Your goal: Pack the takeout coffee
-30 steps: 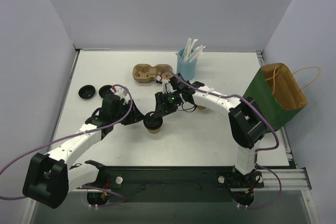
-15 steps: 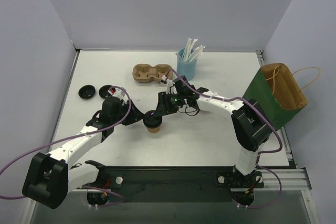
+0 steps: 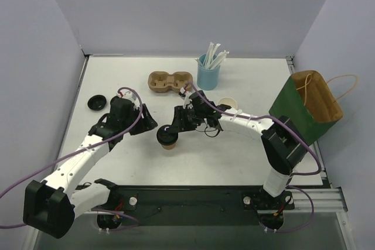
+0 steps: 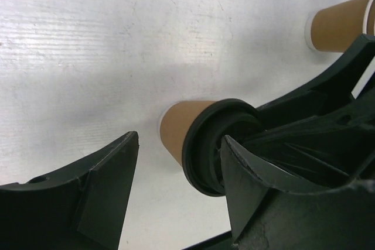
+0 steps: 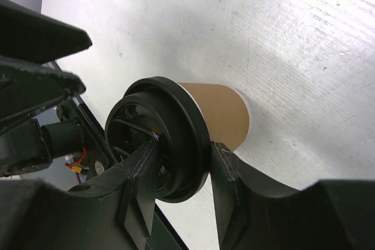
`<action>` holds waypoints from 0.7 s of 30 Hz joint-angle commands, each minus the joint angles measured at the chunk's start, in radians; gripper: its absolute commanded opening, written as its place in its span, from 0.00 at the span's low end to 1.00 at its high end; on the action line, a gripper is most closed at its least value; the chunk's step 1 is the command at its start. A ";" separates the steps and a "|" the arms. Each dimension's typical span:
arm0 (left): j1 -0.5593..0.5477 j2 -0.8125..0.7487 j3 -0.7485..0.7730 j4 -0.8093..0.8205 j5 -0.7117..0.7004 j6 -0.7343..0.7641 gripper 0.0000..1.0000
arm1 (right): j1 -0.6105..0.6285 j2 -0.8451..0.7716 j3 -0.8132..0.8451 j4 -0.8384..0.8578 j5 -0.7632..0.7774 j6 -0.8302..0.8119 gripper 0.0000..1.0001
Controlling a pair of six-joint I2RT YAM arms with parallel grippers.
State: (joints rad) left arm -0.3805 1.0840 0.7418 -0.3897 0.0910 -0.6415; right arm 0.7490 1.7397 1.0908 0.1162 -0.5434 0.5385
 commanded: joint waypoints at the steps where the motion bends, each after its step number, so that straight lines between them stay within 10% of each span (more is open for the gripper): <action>1: -0.004 -0.064 -0.033 0.015 0.113 0.020 0.68 | 0.053 0.014 -0.060 -0.124 0.166 0.038 0.30; 21: -0.011 -0.058 -0.206 0.192 0.196 0.006 0.61 | 0.081 -0.029 -0.072 -0.087 0.217 0.121 0.34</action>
State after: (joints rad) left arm -0.3874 0.9997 0.5423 -0.2428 0.3038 -0.6483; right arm 0.8257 1.7039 1.0611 0.1406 -0.3786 0.6762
